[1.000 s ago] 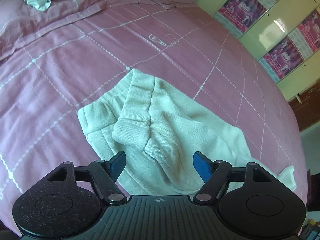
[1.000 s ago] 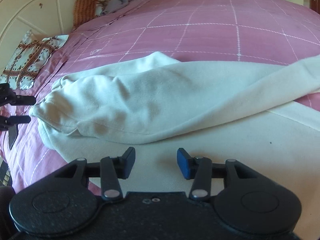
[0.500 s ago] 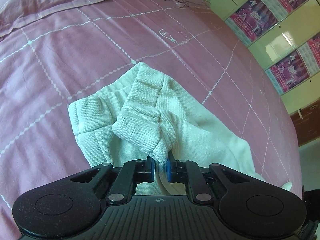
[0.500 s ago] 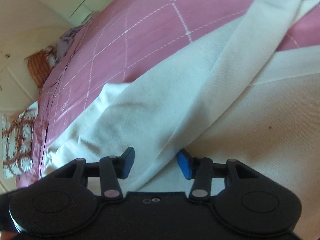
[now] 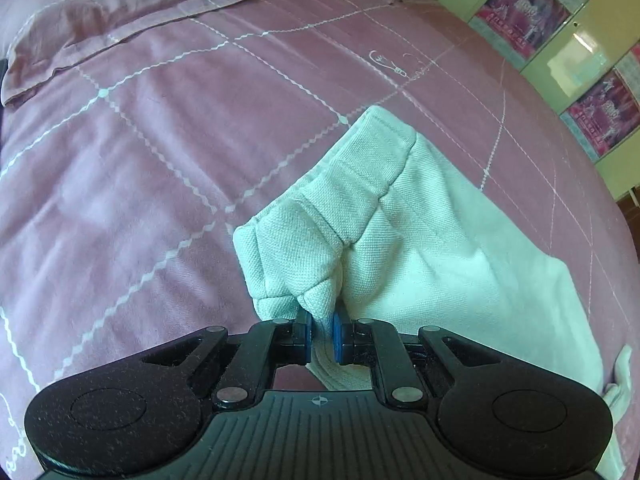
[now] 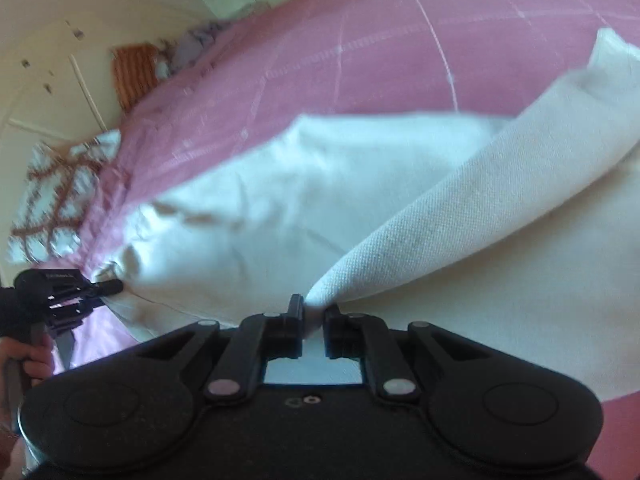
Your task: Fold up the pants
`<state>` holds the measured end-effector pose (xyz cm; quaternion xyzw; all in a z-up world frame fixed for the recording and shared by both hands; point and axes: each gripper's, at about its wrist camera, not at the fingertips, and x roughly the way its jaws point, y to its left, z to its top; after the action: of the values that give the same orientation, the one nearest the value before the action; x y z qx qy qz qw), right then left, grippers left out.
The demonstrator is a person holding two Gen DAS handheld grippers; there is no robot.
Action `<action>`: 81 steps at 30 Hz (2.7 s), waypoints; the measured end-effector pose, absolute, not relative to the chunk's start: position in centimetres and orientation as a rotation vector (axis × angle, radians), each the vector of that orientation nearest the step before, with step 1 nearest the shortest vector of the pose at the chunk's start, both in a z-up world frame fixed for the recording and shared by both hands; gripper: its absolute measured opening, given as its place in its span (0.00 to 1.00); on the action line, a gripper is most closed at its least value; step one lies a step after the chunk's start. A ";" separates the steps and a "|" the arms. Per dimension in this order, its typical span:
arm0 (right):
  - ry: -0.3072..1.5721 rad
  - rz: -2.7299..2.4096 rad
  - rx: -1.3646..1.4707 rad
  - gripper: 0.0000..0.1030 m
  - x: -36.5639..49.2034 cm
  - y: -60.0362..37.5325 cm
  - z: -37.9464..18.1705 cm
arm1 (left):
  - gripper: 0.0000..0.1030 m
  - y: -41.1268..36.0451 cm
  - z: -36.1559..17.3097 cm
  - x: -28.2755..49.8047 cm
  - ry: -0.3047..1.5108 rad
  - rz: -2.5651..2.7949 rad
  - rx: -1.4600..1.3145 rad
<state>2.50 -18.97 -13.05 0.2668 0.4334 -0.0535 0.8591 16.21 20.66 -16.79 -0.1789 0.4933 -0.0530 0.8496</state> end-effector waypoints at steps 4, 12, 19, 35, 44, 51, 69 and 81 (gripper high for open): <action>0.944 -0.136 0.561 0.16 2.5 -18.0 -14.7 | 0.11 20.0 -14.8 15.6 1.044 -0.100 -0.342; 0.886 -0.186 0.607 0.38 0.2 -21.2 -12.1 | 0.11 15.8 -9.9 10.5 0.948 -0.244 -0.235; 0.840 -0.317 0.615 0.43 -0.6 -26.4 -10.7 | 0.11 7.7 -13.3 8.2 1.036 -0.339 -0.123; 0.965 -0.545 0.514 0.04 6.5 -30.8 -10.9 | 0.11 7.7 -15.5 6.1 1.063 -0.355 -0.158; 0.823 -0.477 0.525 0.04 -2.8 -30.5 -7.9 | 0.11 8.2 -15.6 6.4 1.063 -0.371 -0.176; 0.957 -0.508 0.577 0.06 -7.0 -30.8 -14.0 | 0.11 7.4 -15.4 6.3 1.057 -0.368 -0.132; 0.929 -0.702 0.399 0.43 3.0 -38.3 -11.9 | 0.11 6.8 -15.1 6.2 1.060 -0.333 -0.130; 0.849 -0.693 0.384 0.04 -0.7 -39.7 -9.5 | 0.11 6.7 -15.2 6.0 1.050 -0.339 -0.122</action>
<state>-0.74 -39.71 -9.52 0.1816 0.4009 -0.3273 0.8361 5.99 6.70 -15.22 -0.0578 0.4985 -0.1607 0.8499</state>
